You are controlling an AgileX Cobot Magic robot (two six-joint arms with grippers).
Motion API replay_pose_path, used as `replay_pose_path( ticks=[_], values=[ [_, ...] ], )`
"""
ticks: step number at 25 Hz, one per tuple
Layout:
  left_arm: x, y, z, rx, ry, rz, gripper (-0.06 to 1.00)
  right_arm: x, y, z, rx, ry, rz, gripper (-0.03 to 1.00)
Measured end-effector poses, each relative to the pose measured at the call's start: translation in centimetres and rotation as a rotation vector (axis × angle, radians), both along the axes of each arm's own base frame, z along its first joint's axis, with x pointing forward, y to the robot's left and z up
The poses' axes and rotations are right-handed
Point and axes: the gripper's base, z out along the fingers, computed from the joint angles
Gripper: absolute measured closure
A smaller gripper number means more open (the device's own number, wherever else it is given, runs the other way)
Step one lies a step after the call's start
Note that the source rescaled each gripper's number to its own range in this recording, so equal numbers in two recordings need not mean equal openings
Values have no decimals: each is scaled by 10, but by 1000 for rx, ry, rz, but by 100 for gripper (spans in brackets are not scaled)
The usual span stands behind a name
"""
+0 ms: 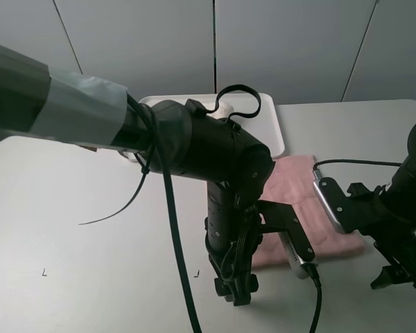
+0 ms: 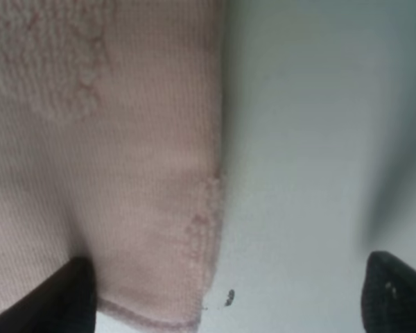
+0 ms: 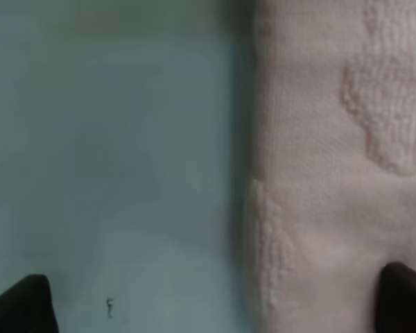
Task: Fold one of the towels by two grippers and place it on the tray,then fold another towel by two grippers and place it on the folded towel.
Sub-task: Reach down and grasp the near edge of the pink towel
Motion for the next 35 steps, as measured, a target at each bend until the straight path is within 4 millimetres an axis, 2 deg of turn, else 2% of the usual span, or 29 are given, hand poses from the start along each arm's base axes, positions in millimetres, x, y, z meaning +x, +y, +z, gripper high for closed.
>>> replay_pose_path(
  ticks=[4, 6, 8, 12, 13, 14, 18, 21, 25, 29, 31, 35],
  values=[
    [0, 0, 0, 0, 0, 0, -4, 2, 0, -1, 0, -12, -1, 6],
    [0, 0, 0, 0, 0, 2, -4, 3, 0, -2, 1, -25, -2, 13],
    [0, 0, 0, 0, 0, 6, -4, 5, 0, -2, 2, -47, -3, 29],
    [0, 0, 0, 1, 0, 8, -4, 6, 0, -3, 3, -62, -4, 79],
    [0, 0, 0, 1, 0, 8, -4, 6, 0, -3, 3, -62, -4, 89],
    [0, 0, 0, 1, 0, 10, -4, 6, 0, -3, 3, -62, -4, 94],
    [0, 0, 0, 2, -1, 18, 3, 6, 0, -3, 2, -56, -4, 95],
    [0, 0, -1, 0, -4, 21, 20, 5, 0, -3, 2, -47, -3, 95],
    [2, -1, -2, -11, -19, 41, 52, 5, 0, -3, 1, -44, -3, 95],
    [5, -3, -2, -23, -53, 101, 89, 4, 0, -3, 2, -42, -5, 95],
    [6, -2, -2, -20, -62, 109, 94, 4, 1, -2, 9, -38, -26, 95],
    [7, -2, -2, -14, -76, 106, 94, 4, 1, -2, 12, -34, -62, 95]
  ],
)
